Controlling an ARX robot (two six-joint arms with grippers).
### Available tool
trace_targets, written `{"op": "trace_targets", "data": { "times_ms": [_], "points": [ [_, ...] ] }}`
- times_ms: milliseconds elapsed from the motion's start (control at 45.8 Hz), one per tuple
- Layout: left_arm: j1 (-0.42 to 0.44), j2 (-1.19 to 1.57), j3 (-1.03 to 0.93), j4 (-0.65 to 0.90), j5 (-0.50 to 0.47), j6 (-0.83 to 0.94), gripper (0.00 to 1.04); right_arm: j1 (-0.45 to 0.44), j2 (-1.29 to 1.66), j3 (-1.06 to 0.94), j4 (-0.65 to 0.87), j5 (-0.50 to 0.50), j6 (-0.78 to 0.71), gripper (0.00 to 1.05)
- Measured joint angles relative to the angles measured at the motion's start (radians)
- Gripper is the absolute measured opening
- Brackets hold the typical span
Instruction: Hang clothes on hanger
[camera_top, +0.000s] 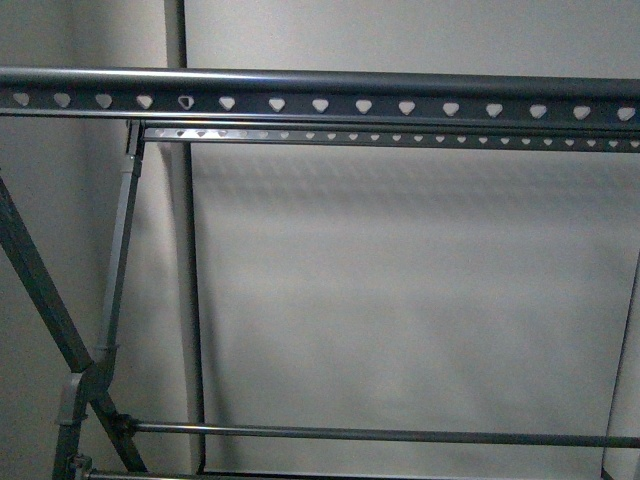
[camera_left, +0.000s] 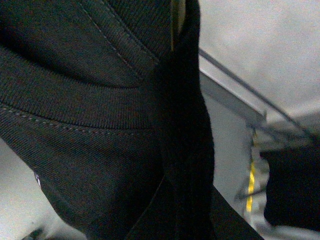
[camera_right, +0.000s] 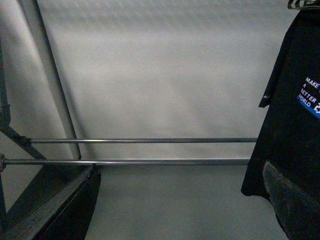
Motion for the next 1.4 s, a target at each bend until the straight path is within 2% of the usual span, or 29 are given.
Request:
{"op": "trace_targets", "data": {
  "times_ms": [87,175,262,350,415,459,568,677,896,1049,1398],
  "points": [
    [-0.066,-0.09,-0.015,-0.1,0.134,0.113,0.04,0.0,0.0,0.0,0.0,0.0,0.0,0.97],
    [-0.143,-0.125,0.008,-0.237,0.321,0.289,0.04,0.0,0.0,0.0,0.0,0.0,0.0,0.97],
    [-0.216,-0.084,0.08,-0.427,0.515,0.584,0.04,0.0,0.0,0.0,0.0,0.0,0.0,0.97],
    [-0.24,-0.016,0.161,-0.587,0.599,0.874,0.04,0.0,0.0,0.0,0.0,0.0,0.0,0.97],
    [-0.245,0.026,0.206,-0.66,0.597,1.011,0.04,0.0,0.0,0.0,0.0,0.0,0.0,0.97],
    [-0.248,0.085,0.261,-0.738,0.573,1.224,0.04,0.0,0.0,0.0,0.0,0.0,0.0,0.97],
    [-0.255,0.219,0.375,-0.823,0.547,1.54,0.04,0.0,0.0,0.0,0.0,0.0,0.0,0.97],
    [-0.275,0.337,0.49,-0.826,0.525,1.702,0.04,0.0,0.0,0.0,0.0,0.0,0.0,0.97],
    [-0.354,0.468,0.649,-0.635,0.48,1.758,0.04,0.0,0.0,0.0,0.0,0.0,0.0,0.97],
    [-0.388,0.513,0.683,-0.47,0.443,1.761,0.04,0.0,0.0,0.0,0.0,0.0,0.0,0.97],
    [-0.389,0.515,0.683,-0.464,0.439,1.76,0.04,0.0,0.0,0.0,0.0,0.0,0.0,0.97]
  ]
}}
